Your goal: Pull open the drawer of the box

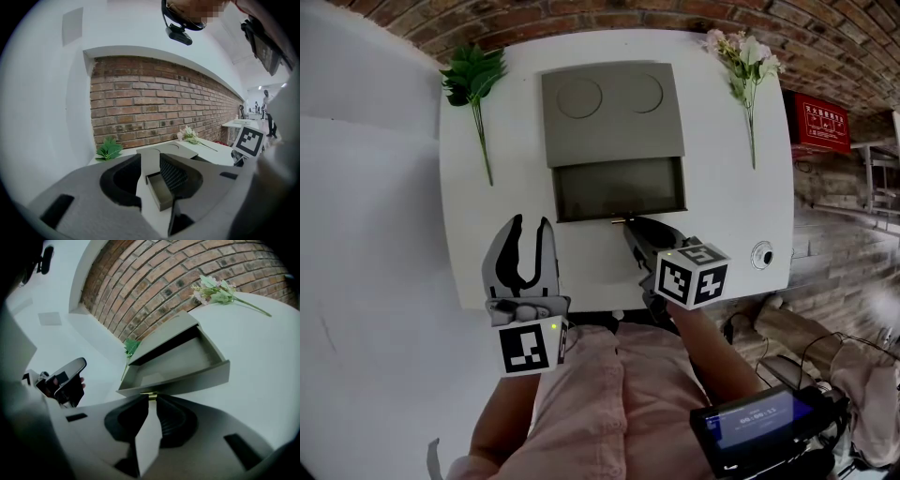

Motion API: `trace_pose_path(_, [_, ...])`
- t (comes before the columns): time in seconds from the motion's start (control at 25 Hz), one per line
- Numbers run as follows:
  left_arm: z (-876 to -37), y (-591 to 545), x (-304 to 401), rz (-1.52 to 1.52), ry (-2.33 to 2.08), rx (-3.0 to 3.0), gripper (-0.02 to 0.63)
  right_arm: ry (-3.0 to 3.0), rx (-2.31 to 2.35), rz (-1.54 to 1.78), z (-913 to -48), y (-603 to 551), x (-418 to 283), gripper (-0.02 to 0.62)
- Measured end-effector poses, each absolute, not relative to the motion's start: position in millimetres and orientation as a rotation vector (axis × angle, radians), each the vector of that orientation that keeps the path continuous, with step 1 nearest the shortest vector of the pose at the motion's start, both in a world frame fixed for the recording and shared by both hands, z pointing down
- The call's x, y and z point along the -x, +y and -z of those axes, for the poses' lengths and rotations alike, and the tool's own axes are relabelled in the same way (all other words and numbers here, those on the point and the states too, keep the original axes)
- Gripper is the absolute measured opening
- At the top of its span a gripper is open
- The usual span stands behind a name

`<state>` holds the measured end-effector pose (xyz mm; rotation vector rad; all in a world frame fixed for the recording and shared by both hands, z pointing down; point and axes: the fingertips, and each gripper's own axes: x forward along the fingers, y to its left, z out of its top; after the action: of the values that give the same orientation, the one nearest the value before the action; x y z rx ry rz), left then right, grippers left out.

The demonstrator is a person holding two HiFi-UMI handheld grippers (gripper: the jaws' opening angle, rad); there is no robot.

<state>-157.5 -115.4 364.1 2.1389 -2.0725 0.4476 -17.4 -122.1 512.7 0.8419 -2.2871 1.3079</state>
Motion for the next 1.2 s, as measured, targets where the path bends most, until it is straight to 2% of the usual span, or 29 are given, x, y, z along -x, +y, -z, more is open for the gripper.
trace_pose_path(1.2, [-346.0,-93.5,145.1,-0.425,-2.098,-2.169,0.129,-2.274,-0.832,-1.311,-512.3,-87.0,6.8,0.058])
